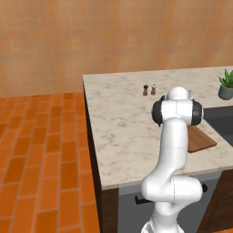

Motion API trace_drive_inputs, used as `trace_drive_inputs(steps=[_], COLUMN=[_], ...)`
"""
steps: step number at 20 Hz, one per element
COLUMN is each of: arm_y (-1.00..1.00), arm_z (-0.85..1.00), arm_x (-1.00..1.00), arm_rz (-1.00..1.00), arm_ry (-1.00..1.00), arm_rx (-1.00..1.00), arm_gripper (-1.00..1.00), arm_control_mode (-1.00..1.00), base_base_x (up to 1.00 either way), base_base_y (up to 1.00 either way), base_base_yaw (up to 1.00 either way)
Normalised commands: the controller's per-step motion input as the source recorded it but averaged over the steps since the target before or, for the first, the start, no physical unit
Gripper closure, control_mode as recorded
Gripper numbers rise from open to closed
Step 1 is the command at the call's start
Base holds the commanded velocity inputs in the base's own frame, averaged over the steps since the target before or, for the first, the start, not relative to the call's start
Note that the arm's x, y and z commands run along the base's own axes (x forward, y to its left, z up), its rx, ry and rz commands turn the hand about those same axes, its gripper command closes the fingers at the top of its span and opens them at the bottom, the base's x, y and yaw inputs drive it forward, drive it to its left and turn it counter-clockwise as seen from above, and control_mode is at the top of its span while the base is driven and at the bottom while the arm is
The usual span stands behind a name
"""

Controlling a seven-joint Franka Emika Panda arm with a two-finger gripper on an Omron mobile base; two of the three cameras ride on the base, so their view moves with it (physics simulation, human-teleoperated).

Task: Pick up the sponge from the counter and clean the cutting board by briefly scrubbing or pressing down on the cutting board. Once finished, release the sponge.

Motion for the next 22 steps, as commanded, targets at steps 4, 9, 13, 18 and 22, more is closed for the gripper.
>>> trace_drive_inputs(steps=[4,9,13,18,22], arm_y=[0.87,1.0,1.0,1.0,0.51], arm_z=[-0.79,-0.93,-0.78,-0.61,-0.88], arm_x=[-0.52,-0.08,-0.28,-0.24,-0.41], arm_rz=[0.0,0.0,0.0,0.0,0.0], arm_ry=[-0.07,0.0,0.0,0.0,0.06], arm_rx=[0.0,0.0,0.0,0.0,0.06], arm_gripper=[1.0,1.0,1.0,1.0,1.0], arm_control_mode=[-1.0,-1.0,-1.0,-1.0,-1.0], base_base_x=[0.0,0.0,0.0,0.0,0.0], base_base_y=[0.0,0.0,0.0,0.0,0.0], base_base_yaw=[0.0,0.0,0.0,0.0,0.0])
